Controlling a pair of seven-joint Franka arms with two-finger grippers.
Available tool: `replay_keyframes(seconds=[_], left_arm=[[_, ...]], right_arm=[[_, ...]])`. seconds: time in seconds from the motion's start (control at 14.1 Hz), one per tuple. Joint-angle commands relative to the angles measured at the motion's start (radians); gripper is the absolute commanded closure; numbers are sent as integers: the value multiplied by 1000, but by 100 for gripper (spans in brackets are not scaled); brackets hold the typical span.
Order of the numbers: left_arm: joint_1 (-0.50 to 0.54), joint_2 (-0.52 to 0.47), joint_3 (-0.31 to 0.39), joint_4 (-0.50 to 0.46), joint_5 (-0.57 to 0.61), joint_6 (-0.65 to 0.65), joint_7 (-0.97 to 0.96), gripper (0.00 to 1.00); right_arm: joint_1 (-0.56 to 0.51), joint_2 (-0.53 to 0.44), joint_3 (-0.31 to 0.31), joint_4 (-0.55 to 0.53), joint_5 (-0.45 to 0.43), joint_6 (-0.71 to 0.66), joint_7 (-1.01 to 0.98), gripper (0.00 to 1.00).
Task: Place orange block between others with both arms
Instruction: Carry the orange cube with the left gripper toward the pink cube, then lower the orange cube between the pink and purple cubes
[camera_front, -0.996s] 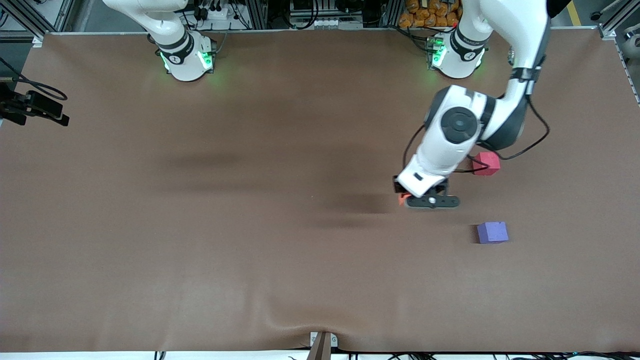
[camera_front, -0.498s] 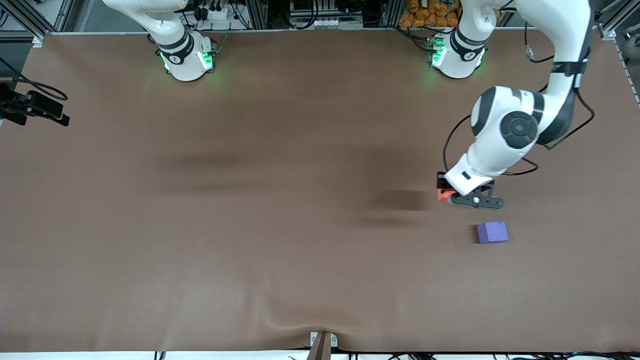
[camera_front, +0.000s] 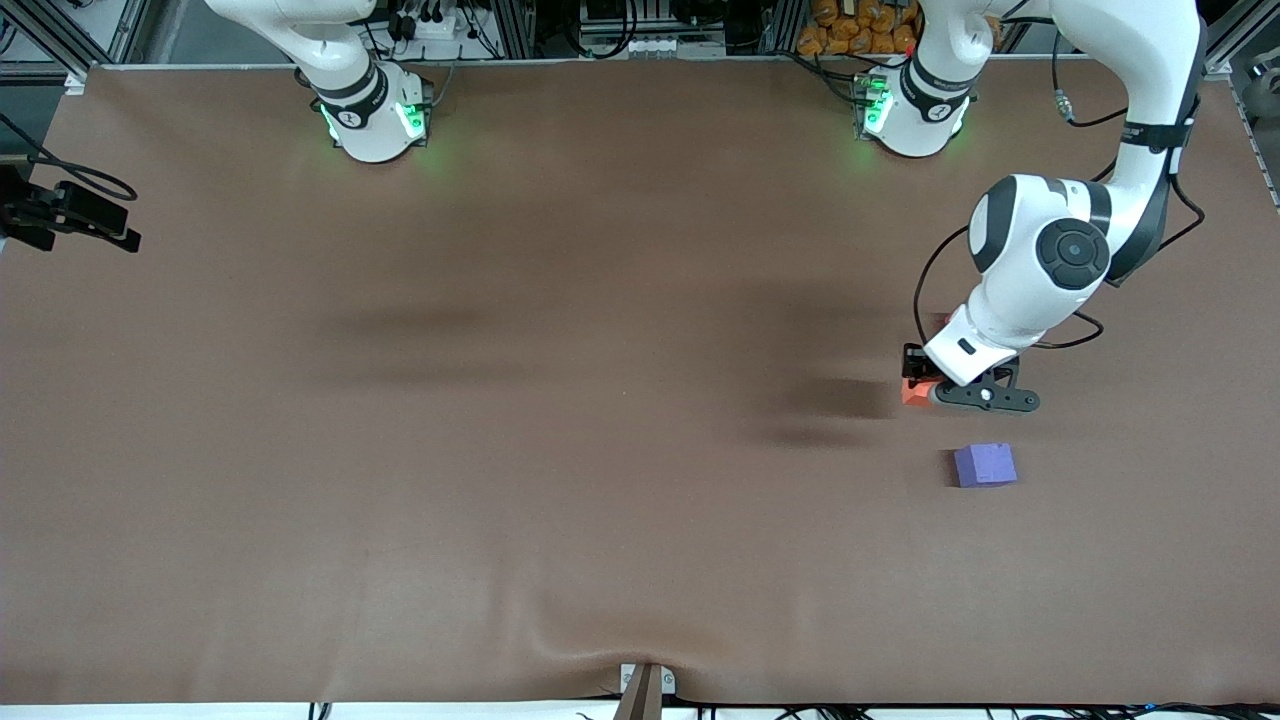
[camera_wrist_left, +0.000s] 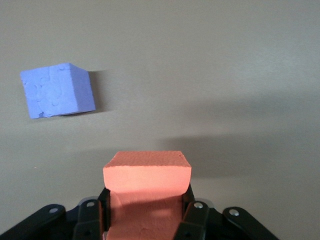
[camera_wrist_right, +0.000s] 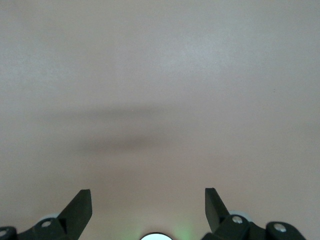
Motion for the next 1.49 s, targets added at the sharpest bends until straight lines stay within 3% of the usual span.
replay_keyframes(seconds=[0.0,0.78,1.42], left_arm=[[42,-28,-9,-49,20,46,44,99],[163,-4,-12,-169,21,225,159,98],[200,62,-15,-192,20,328,194,97]], right_arm=[[-14,-8,13,18,10,-12,5,0],[-17,-6,11,27,1,-53,10,0],[-18,-3,8,27,11,-61,13,0]])
